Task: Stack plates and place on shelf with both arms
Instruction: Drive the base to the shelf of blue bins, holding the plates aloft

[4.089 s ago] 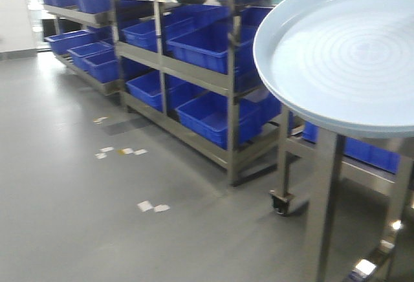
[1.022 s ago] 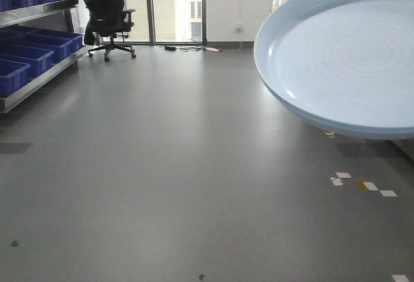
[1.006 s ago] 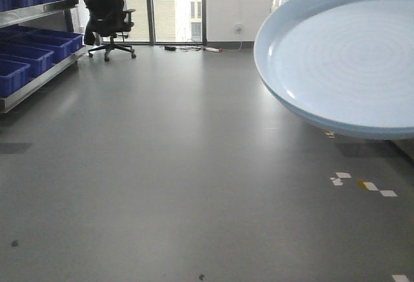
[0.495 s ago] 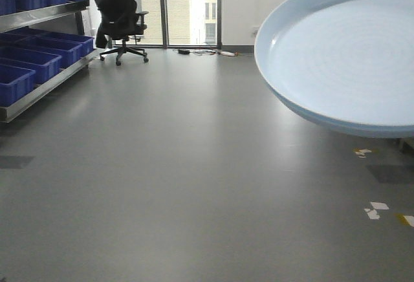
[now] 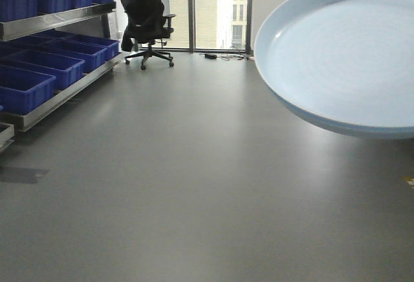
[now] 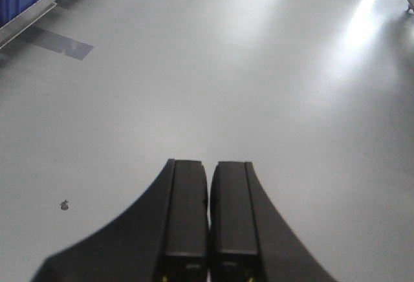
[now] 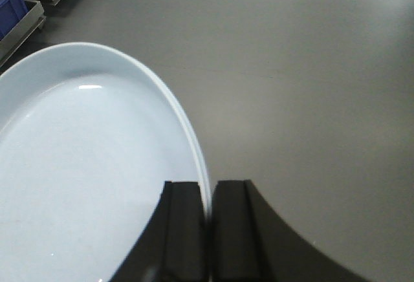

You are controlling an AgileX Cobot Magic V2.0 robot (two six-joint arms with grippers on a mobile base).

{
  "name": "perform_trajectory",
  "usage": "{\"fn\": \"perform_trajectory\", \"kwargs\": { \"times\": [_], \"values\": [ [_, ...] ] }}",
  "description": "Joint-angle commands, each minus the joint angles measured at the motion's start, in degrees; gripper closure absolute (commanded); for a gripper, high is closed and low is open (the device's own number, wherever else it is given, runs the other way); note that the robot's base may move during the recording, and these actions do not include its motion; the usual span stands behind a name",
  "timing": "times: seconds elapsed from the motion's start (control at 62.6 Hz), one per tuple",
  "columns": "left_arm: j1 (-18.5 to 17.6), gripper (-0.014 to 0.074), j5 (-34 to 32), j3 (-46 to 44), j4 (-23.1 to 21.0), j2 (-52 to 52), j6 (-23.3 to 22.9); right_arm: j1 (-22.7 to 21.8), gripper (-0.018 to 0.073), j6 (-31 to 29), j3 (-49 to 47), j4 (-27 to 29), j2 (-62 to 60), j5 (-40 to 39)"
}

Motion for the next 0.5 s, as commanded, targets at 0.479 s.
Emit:
{"fn": "perform_trajectory", "kwargs": {
  "times": [0.479],
  "values": [
    [0.0, 0.0496, -4.2, -1.66, 0.17, 0.15, -0.44, -0.32, 0.0504, -0.15, -1.7, 0.26, -0.42, -5.38]
  ]
}}
